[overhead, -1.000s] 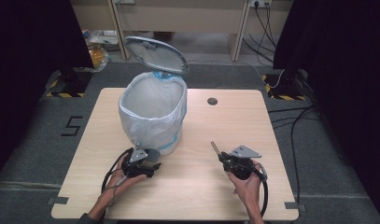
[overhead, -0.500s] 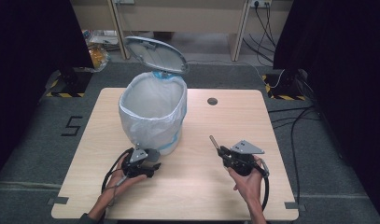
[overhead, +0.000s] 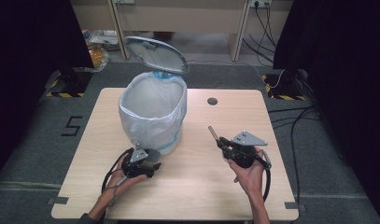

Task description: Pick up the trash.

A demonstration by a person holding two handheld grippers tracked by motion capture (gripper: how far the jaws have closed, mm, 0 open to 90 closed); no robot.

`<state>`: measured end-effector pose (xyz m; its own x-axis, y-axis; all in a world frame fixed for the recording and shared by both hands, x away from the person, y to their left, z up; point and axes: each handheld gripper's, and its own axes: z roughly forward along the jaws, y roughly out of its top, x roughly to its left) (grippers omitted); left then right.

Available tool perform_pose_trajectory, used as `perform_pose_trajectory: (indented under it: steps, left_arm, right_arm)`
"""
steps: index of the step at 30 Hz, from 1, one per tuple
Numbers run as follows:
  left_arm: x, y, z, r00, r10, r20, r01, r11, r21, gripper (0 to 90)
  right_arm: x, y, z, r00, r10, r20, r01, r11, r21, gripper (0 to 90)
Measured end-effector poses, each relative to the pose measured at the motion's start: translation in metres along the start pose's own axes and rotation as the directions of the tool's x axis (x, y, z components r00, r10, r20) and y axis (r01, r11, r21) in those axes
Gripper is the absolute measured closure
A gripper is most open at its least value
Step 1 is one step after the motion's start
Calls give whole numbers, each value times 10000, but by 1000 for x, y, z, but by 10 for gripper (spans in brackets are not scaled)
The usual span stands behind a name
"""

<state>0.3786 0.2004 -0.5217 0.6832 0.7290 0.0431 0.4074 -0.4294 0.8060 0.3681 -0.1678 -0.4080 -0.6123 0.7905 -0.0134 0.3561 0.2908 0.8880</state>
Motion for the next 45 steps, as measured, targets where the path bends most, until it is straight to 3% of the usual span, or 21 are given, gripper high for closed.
perform_pose_trajectory:
  steps: [8, 20, 27, 45]
  left_arm:
    - [0, 0, 0, 10000, 57, -10, -57, 10000, 58, 249]
    - [-1, 0, 0, 10000, 84, -42, -84, 9999, 72, 249]
    - [0, 0, -1, 9998, 208, -11, -208, 9997, 160, 250]
    - [0, 0, -1, 9997, 259, 2, -259, 9995, 177, 250]
  right_arm:
    - [5, 30, -2, 9989, -426, -213, 418, 9984, -377, 796]
    - [5, 67, -10, 9970, -674, -371, 633, 9927, -1031, 796]
    - [10, 96, -5, 9941, -911, -580, 839, 9896, -1165, 797]
    - [30, 138, 9, 9837, -1531, -944, 1379, 9790, -1502, 796]
